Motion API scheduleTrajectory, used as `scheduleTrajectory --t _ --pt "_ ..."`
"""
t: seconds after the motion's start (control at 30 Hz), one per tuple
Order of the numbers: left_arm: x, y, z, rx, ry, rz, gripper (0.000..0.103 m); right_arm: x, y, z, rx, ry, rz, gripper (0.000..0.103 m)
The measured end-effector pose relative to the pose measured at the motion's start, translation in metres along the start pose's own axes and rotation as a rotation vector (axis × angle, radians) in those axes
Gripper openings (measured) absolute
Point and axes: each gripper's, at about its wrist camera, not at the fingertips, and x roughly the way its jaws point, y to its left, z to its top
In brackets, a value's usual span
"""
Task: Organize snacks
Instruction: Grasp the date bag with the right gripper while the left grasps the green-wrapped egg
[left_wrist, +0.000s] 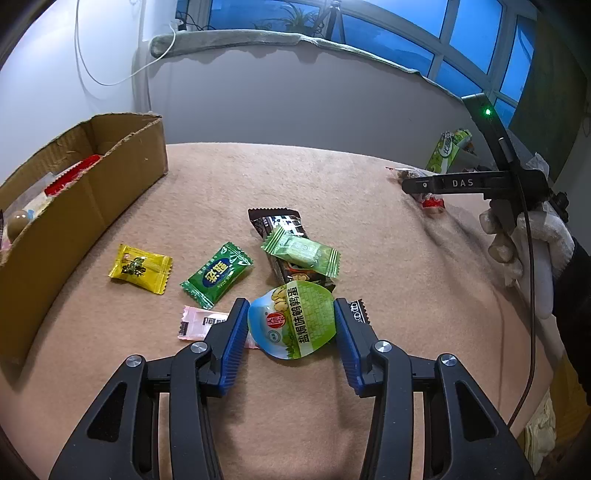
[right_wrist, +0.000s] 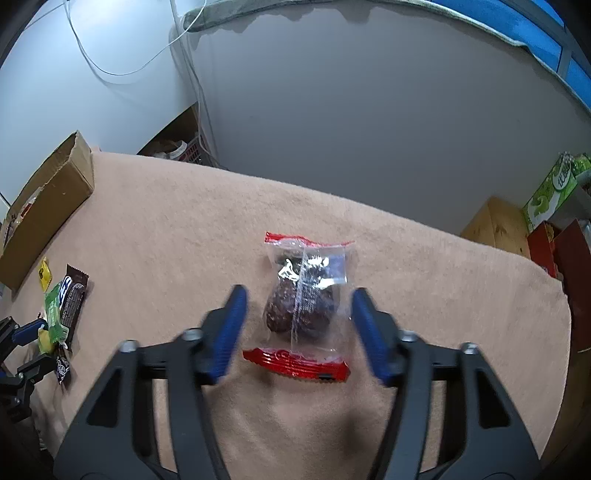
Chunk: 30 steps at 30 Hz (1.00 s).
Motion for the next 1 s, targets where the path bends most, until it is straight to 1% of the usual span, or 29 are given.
scheduleTrajectory --t 0.1,0.2,0.63,0.73,1.0 --pt "-0.001 0.0 0.0 0.0 -0.002 0.0 0.044 -0.001 -0.003 -0.002 0.011 0.001 0.002 0.045" --pt "-0.002 0.001 0.0 -0.003 -0.007 -0.001 0.044 -0.005 -0.004 -0.004 0.022 -0.006 0.012 0.044" --pt "-0.028 0.007 -0.001 -0.021 -0.061 0.005 0.044 -0.047 0.003 -0.016 0.036 -0.08 0.033 0.042" --pt "-0.035 0.011 -0.003 -0.029 -0.076 0.008 0.044 -0.057 0.006 -0.016 0.038 -0.099 0.05 0.042" --pt "-0.061 0.03 0.003 -0.047 -0.126 0.039 0.044 -0.085 0.037 -0.004 -0.001 -0.161 0.095 0.042"
